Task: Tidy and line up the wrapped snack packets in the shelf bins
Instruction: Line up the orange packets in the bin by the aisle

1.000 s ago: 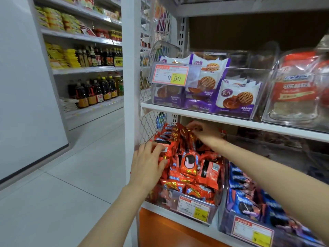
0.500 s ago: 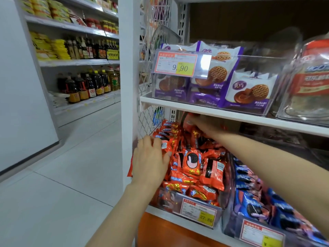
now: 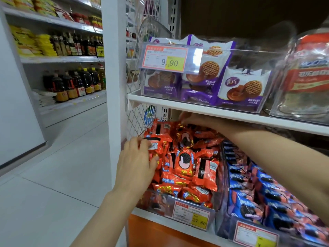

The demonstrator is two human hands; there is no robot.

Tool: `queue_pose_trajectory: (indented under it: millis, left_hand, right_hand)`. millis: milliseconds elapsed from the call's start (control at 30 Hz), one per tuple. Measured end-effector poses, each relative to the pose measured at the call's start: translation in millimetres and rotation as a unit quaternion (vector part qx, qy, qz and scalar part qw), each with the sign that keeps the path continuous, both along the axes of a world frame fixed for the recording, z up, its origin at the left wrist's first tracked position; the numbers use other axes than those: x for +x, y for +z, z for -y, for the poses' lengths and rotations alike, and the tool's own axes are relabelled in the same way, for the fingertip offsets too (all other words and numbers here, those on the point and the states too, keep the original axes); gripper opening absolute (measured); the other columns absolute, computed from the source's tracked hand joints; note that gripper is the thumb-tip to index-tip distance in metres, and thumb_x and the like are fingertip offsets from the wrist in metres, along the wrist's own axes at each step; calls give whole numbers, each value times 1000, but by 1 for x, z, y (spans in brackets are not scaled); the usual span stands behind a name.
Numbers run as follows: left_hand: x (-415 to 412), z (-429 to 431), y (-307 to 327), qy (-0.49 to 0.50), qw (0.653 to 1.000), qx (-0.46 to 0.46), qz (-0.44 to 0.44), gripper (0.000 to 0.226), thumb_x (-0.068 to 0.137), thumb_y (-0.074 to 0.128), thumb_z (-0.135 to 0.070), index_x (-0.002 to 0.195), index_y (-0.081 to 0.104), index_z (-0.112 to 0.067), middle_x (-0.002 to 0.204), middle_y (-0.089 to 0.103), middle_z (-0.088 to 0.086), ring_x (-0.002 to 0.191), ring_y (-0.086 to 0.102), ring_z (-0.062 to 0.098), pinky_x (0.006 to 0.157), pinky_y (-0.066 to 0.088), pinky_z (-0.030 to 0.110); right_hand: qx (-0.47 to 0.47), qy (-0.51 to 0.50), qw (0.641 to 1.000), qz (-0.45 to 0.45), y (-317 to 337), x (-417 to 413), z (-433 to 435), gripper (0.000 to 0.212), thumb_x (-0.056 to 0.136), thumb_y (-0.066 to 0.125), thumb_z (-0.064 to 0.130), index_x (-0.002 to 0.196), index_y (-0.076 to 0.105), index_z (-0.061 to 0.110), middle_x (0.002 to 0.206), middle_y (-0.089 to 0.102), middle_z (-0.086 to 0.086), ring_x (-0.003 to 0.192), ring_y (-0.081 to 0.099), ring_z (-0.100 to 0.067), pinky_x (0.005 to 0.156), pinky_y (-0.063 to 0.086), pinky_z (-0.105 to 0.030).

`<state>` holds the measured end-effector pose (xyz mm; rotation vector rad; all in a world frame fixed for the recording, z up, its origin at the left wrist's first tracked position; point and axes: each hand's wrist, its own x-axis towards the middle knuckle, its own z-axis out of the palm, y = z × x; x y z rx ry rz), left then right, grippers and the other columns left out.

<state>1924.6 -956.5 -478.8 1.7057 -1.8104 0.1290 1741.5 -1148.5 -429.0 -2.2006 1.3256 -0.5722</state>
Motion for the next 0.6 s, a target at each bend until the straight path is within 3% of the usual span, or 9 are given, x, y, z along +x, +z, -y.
queue_pose_trajectory:
  millis: [100,167,233,300,367,400,500,600]
  left_hand:
    - [-1,0,2,-12,1000,-17,-1,40,94,49,-35,130,44,-19,131,41,1,121,35,16,99,31,27]
    - [-3,1,3,-24,999,-33,-5,37,93,52,-32,127,49,-18,128,44,2,119,38,18,97,32,27]
    - [-5,1,3,-28,999,-41,-9,35,92,54,-30,123,52,-16,126,47,3,117,40,19,95,33,28]
    - [-7,3,3,-25,999,-39,-10,34,91,54,-31,122,53,-16,125,46,3,117,40,20,95,33,29]
    - [-8,4,2,-26,999,-39,-11,33,91,55,-31,120,54,-14,124,47,4,117,40,20,95,32,29]
    - [-10,4,2,-30,999,-39,-12,33,91,56,-30,119,55,-14,123,47,4,117,40,20,95,32,29]
    - [-16,3,2,-49,998,-44,-11,27,88,59,-24,113,58,-12,117,51,4,112,44,22,94,35,34]
    - [-19,3,2,-49,997,-52,-5,25,86,62,-20,109,60,-11,113,54,5,109,48,25,91,37,36]
  right_hand:
    - [-61,37,979,-189,-10,-17,1,33,80,73,18,109,65,5,99,60,0,89,58,-13,82,47,-27]
    - [-107,43,959,-261,-16,-19,-1,23,81,72,25,97,67,10,98,59,-5,89,59,-22,79,48,-35]
    - [-108,38,970,-213,-15,-20,-5,15,81,72,22,88,63,14,91,58,-3,85,57,-22,74,47,-33]
    - [-57,7,997,-44,-7,-24,-16,15,81,71,13,90,59,16,88,57,3,85,57,-15,77,44,-28]
    - [25,-23,991,130,2,-33,-36,9,87,63,11,93,60,17,87,60,6,79,60,-4,81,45,-23]
    - [70,-16,982,173,6,-40,-46,7,89,59,14,94,61,17,87,62,7,77,61,-2,85,46,-24]
    - [113,41,985,122,13,-65,-75,24,81,68,38,101,67,23,94,68,13,82,62,1,94,43,-28]
    - [79,57,995,8,11,-74,-106,29,70,77,38,93,64,24,92,67,5,83,61,-9,84,46,-28]
